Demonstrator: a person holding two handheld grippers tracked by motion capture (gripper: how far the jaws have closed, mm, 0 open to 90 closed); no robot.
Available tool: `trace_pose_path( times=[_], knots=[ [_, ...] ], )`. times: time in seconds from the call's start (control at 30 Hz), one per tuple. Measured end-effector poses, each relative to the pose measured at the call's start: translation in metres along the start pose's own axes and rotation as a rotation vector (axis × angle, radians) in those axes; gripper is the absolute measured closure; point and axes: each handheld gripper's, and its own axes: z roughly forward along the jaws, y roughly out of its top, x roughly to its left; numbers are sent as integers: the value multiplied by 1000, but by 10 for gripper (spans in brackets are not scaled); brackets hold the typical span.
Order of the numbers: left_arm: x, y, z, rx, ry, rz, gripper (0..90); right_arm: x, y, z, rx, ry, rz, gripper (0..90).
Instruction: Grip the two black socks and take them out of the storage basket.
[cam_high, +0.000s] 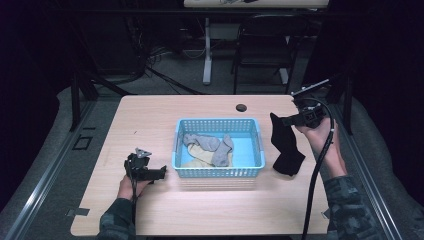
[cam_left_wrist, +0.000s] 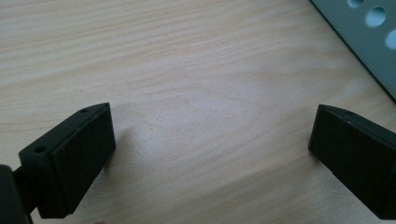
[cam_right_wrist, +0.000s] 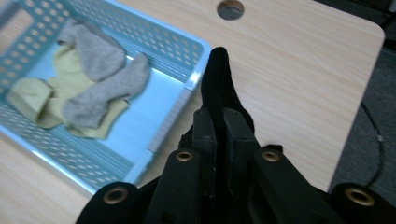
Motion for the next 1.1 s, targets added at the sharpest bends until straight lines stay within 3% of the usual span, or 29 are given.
trace_pose_path(
  times=[0.17, 0.27, 0.5, 0.57, 0.73, 0.8, 1.1],
  knots=[
    [0, 0, 0, -1, -1, 0, 6, -12, -15, 16, 7, 13, 45, 846],
    [0, 0, 0, -1, 0, 0, 7, -17, -24, 32, 43, 11, 58, 845],
    [0, 0, 0, -1, 1, 0, 7, -21, -41, 65, 79, 24, 88, 844],
    [0, 0, 0, -1, 0, 0, 7, -20, -45, 73, 99, -25, 67, 844],
    [0, 0, 0, -1, 1, 0, 7, -26, -54, 86, 119, -33, 86, 842],
    [0, 0, 0, -1, 0, 0, 7, -30, -57, 90, 123, -11, 109, 840],
    [0, 0, 0, -1, 2, -1, 7, -39, -67, 109, 185, -20, 127, 790]
  ],
)
